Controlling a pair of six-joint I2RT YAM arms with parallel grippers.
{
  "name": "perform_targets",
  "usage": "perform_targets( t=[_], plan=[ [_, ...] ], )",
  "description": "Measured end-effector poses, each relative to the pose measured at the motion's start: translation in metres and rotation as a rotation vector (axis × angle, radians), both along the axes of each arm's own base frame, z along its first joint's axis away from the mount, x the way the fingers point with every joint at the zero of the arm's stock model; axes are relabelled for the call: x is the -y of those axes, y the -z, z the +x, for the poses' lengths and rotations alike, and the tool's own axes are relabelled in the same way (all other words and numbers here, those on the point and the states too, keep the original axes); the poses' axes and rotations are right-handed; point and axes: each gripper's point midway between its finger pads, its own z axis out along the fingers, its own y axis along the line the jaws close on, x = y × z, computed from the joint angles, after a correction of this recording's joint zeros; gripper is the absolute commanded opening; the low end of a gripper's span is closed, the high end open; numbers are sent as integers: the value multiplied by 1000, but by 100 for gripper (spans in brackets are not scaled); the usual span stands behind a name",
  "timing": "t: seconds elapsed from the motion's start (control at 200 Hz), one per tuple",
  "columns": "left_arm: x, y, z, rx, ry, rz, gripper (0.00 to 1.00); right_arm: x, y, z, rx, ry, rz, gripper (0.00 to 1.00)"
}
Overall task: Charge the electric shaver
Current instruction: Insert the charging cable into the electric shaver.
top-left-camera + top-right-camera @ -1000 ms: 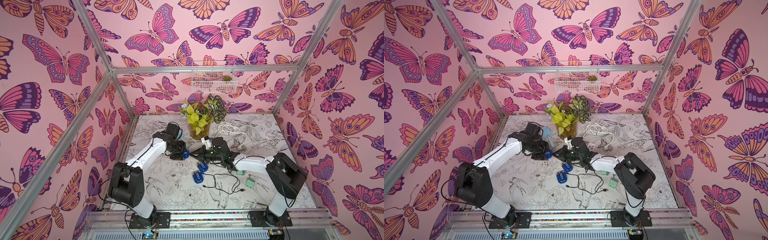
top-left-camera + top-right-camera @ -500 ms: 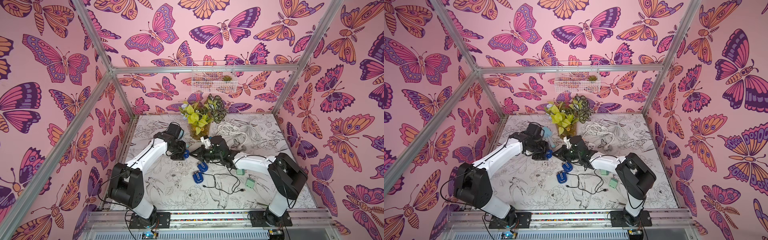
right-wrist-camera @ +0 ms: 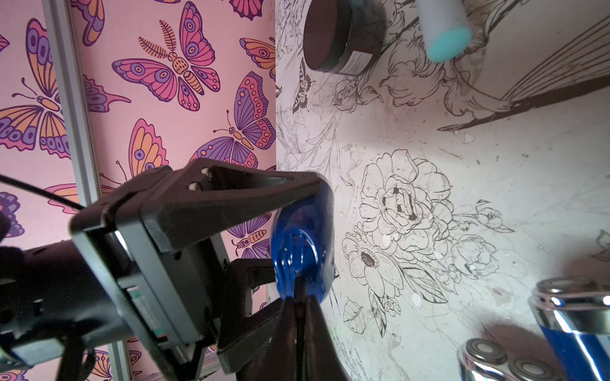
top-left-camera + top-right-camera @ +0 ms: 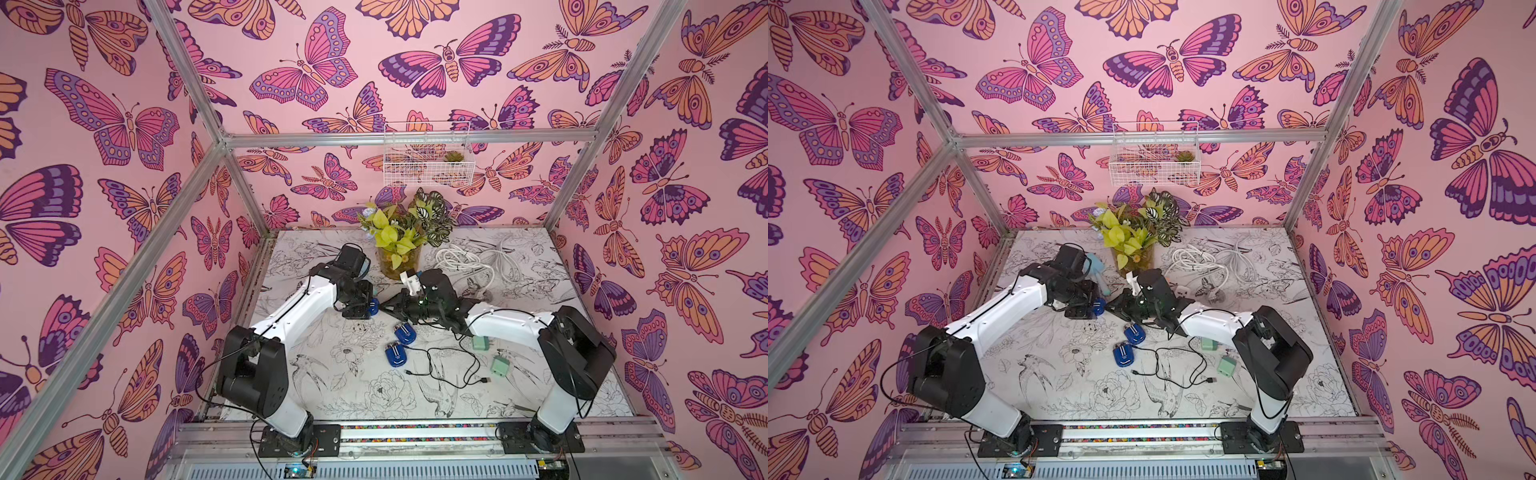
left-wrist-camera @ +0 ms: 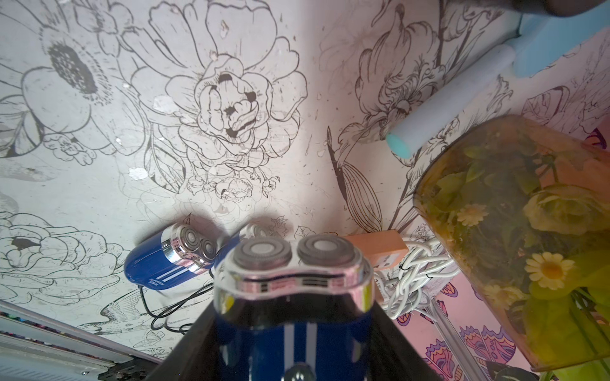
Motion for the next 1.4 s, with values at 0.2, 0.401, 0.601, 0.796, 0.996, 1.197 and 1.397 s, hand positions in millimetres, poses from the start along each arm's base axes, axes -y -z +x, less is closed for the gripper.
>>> perform_targets(
  t=[0.2,0.401,0.601,0.796,0.996,1.197,1.397],
  plan=[
    [1,-4,2,16,4,16,0,-1,-3,1,-4,0,-3,0],
    [0,-4,2,26,-4,45,0,-3,-1,2,-12,-3,-5,0],
    [-2,-3,1,20,-19,61,0,-4,1,1,-21,-10,-4,16],
    [12,-3,-7,11,2,-9,0,1,7,-8,-55,-29,-57,51],
    [17,-11,-1,55,-14,-65,0,24,-18,-25,-72,-54,-87,62],
    [4,-6,8,67,-55,-60,0,66,-85,-27,27,-11,-31,63],
    [-11,-1,16,90,-81,-23,0,107,-104,-22,60,66,-55,61]
  ],
)
